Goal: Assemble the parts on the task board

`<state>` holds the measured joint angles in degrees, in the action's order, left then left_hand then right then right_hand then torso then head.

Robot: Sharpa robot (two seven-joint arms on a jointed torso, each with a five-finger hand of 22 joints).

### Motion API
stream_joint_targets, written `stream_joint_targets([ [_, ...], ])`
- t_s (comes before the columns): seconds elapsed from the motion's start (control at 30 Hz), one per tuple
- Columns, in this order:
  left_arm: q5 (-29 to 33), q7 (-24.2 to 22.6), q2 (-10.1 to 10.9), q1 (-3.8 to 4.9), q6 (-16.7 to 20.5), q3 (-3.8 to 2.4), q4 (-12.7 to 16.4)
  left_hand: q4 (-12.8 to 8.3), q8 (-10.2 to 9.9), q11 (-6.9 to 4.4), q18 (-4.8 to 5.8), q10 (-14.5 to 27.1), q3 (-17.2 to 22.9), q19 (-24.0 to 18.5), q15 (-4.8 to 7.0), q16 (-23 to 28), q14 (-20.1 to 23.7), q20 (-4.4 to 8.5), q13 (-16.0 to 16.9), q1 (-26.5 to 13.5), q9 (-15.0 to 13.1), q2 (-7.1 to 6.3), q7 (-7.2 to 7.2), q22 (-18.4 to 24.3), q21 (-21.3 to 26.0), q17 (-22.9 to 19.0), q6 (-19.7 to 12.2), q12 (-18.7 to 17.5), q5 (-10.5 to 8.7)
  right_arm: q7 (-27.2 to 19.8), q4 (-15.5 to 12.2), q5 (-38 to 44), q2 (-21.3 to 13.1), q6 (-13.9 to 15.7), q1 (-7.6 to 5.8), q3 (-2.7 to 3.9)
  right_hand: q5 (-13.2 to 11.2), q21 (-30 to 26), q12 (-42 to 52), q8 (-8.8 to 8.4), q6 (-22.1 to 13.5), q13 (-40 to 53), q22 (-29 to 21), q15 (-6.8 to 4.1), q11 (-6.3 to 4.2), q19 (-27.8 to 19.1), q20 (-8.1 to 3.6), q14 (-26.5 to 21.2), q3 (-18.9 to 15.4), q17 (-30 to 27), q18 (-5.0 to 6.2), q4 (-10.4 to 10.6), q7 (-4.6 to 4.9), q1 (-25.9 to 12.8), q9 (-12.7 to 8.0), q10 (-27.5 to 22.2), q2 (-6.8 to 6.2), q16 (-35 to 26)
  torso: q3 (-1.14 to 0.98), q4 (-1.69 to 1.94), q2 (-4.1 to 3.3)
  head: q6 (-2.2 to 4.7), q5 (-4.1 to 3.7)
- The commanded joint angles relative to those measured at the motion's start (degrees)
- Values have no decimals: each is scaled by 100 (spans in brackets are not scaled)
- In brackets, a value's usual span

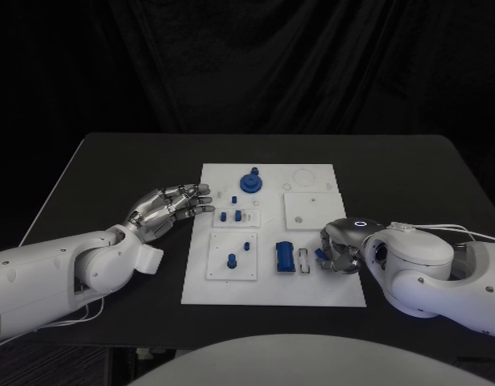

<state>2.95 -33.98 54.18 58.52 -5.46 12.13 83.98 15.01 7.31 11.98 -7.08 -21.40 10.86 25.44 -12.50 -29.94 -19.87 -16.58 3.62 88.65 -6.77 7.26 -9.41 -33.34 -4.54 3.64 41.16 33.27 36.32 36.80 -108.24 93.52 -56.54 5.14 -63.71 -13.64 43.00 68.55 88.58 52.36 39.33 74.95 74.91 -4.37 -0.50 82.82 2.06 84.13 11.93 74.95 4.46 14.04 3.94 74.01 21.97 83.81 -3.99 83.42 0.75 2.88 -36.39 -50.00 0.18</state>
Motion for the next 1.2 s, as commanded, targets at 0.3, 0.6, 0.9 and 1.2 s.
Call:
stream_joint_targets([
  [0.3, 30, -21, -14, -15, -88, -5, 3, 7, -2, 46, -69, -2, 33, 5, -15, -15, 13, 2, 8, 32, 7, 12, -43, 11, -19, 1, 2, 9, -10, -122, 23, 36, -126, 512, 69, -54, 234, 346, 71, -605, 299, 1361, 999, -1, -5, 111, -22, 344, 1804, 150, -56, -504, 3, -145, -1, 501, -415, 70, -1, -3, 2, 0, 13],
  [0.6, 30, -16, -14, -18, -84, -5, -14, 6, -1, 49, -69, -5, 38, 5, -16, -15, 13, 2, 8, 33, 7, 13, -44, 12, -19, 2, 3, 10, -9, -891, -77, -1312, -260, 1943, 69, -54, -82, 298, 3, -637, 447, 1232, 979, -32, -46, 81, -44, 333, 2008, 99, -43, -584, -50, -435, 102, 401, -487, 44, -1, -4, 1, 0, 21],
  [0.9, 30, -13, -16, -20, -76, -5, -29, 3, 2, 56, -68, -14, 49, 4, -18, -16, 12, 2, 9, 37, 6, 12, -47, 14, -18, 3, 9, 13, -3, -1369, -127, -3247, -292, 2384, 69, -54, -213, 329, 36, -755, 451, 1295, 987, -27, -38, 91, -45, 345, 2046, 144, -50, -557, -40, -564, 99, 453, -431, 67, -1, -4, 1, 0, 17],
  [1.2, 30, -7, -34, -22, -92, -5, -43, 3, 2, 56, -68, -14, 49, 4, -18, -16, 12, 2, 9, 37, 6, 12, -47, 14, -18, 3, 9, 13, -3, -1310, -122, -3604, -218, 2168, 69, -54, -672, 272, 17, -864, 407, 1259, 968, -11, -23, 65, -30, 336, 1968, 99, -37, -519, -29, -743, 157, 425, -361, 46, -2, -4, 0, 0, 5],
])
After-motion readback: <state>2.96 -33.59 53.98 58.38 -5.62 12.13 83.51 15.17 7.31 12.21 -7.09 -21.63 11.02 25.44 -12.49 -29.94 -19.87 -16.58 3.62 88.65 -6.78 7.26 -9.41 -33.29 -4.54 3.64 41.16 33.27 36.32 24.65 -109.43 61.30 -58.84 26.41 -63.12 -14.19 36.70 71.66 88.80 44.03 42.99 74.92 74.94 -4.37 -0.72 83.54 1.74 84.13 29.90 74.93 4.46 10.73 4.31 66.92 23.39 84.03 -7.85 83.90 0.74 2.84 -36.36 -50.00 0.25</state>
